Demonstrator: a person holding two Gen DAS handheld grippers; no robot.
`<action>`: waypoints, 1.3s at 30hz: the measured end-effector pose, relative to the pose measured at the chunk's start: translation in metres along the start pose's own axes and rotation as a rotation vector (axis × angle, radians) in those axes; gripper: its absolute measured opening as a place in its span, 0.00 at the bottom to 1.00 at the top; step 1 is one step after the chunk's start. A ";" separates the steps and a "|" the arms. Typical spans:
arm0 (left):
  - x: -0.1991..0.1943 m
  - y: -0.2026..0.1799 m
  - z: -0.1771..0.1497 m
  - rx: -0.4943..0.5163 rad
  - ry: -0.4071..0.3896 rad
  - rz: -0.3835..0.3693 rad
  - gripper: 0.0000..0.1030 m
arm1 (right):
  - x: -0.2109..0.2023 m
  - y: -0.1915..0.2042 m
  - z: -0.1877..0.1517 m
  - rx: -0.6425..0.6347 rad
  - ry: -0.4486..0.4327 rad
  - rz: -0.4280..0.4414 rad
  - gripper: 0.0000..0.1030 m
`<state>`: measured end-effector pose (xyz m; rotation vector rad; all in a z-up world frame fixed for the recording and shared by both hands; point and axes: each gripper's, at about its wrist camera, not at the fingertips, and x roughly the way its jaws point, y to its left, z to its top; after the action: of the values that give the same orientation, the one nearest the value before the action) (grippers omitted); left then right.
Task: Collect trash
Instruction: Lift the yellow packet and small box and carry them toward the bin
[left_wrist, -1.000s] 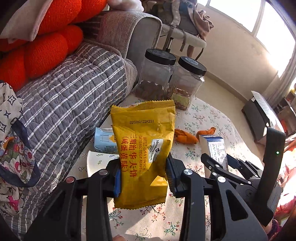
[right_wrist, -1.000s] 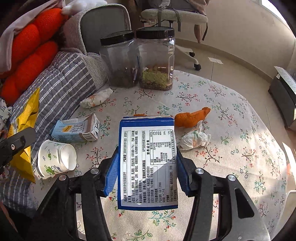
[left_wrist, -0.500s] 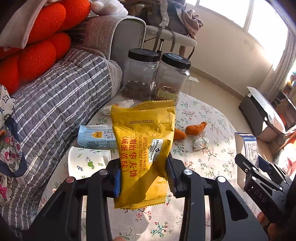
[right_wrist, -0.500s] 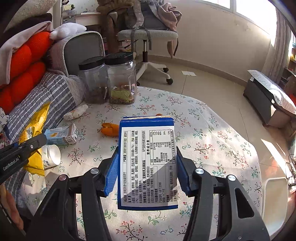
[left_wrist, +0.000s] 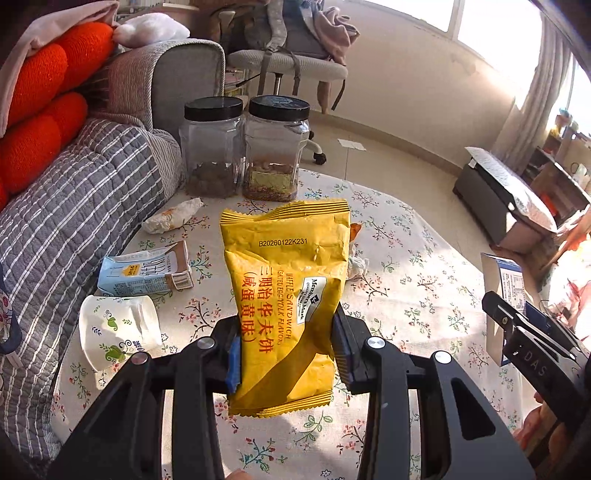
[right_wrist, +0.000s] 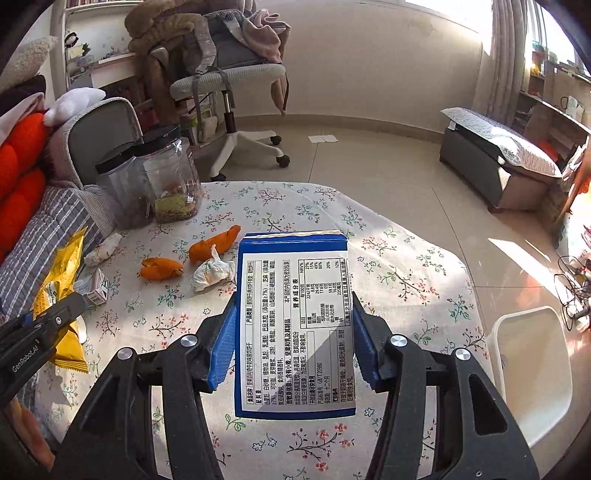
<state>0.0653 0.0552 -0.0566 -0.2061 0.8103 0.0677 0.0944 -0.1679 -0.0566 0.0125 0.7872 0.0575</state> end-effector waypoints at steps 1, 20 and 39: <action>0.000 -0.006 0.000 0.011 -0.003 -0.006 0.38 | -0.001 -0.007 -0.001 0.010 0.000 -0.009 0.51; 0.007 -0.128 -0.003 0.149 0.009 -0.153 0.38 | -0.031 -0.140 -0.008 0.306 -0.022 -0.197 0.51; 0.013 -0.289 -0.010 0.325 0.040 -0.370 0.38 | -0.054 -0.284 -0.045 0.562 0.038 -0.660 0.75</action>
<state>0.1074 -0.2301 -0.0270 -0.0472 0.7999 -0.4150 0.0383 -0.4547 -0.0595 0.2828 0.7922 -0.7913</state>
